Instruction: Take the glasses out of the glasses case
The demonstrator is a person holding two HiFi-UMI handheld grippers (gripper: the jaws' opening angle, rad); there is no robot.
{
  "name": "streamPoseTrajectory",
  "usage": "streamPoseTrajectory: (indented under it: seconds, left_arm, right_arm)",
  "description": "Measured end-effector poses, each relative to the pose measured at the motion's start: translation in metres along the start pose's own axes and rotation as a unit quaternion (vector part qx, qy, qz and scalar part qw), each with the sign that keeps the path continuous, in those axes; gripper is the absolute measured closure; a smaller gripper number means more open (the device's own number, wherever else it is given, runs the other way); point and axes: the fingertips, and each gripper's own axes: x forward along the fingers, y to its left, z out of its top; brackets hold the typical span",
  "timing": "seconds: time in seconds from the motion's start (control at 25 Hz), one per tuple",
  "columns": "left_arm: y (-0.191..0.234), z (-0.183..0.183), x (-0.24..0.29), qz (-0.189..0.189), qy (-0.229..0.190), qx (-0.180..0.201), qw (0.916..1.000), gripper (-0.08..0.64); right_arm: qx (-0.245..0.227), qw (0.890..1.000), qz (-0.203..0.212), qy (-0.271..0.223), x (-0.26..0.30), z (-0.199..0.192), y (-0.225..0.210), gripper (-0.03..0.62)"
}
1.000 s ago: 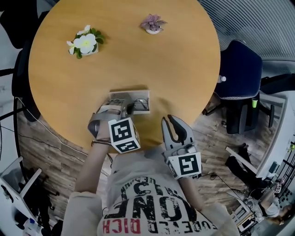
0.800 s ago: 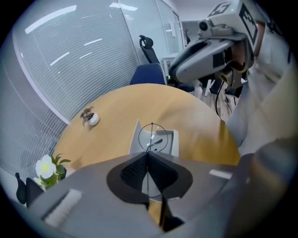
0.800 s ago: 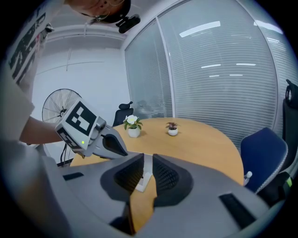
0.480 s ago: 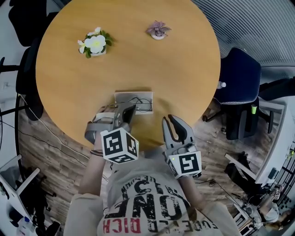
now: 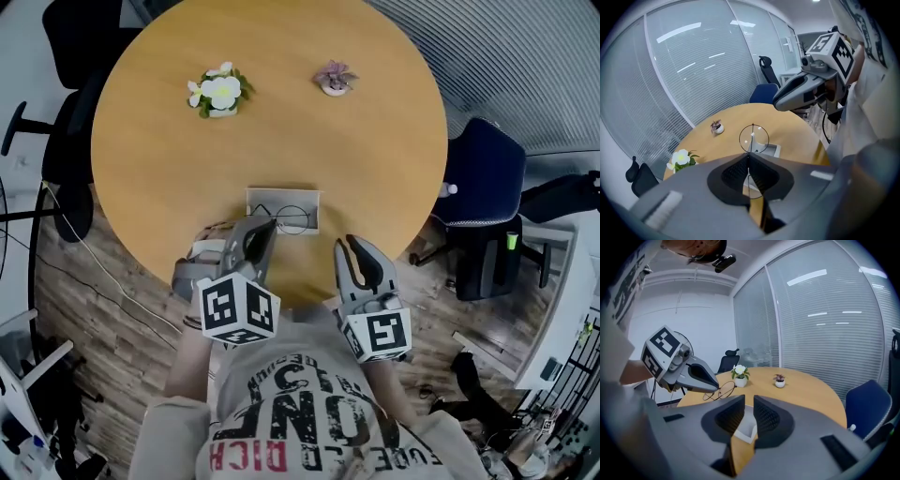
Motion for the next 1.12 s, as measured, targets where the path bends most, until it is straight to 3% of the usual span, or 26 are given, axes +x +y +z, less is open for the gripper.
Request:
streamPoseTrajectory:
  seconds: [0.32, 0.68, 0.96, 1.12]
  left_arm:
    - [0.015, 0.003, -0.032, 0.049, -0.032, -0.031, 0.9978, 0.543]
    - [0.036, 0.007, -0.062, 0.104, -0.083, -0.056, 0.9896, 0.543]
    - [0.055, 0.011, -0.085, 0.142, -0.131, -0.092, 0.9768, 0.543]
    - [0.066, 0.011, -0.102, 0.171, -0.161, -0.118, 0.9649, 0.543]
  right_arm:
    - [-0.011, 1.000, 0.004, -0.021, -0.001, 0.014, 0.016, 0.523]
    - [-0.022, 0.999, -0.002, -0.045, -0.006, 0.036, 0.030, 0.523]
    - [-0.026, 0.997, -0.013, -0.070, -0.011, 0.059, 0.039, 0.523]
    - [-0.027, 0.995, -0.018, -0.090, -0.016, 0.074, 0.046, 0.523]
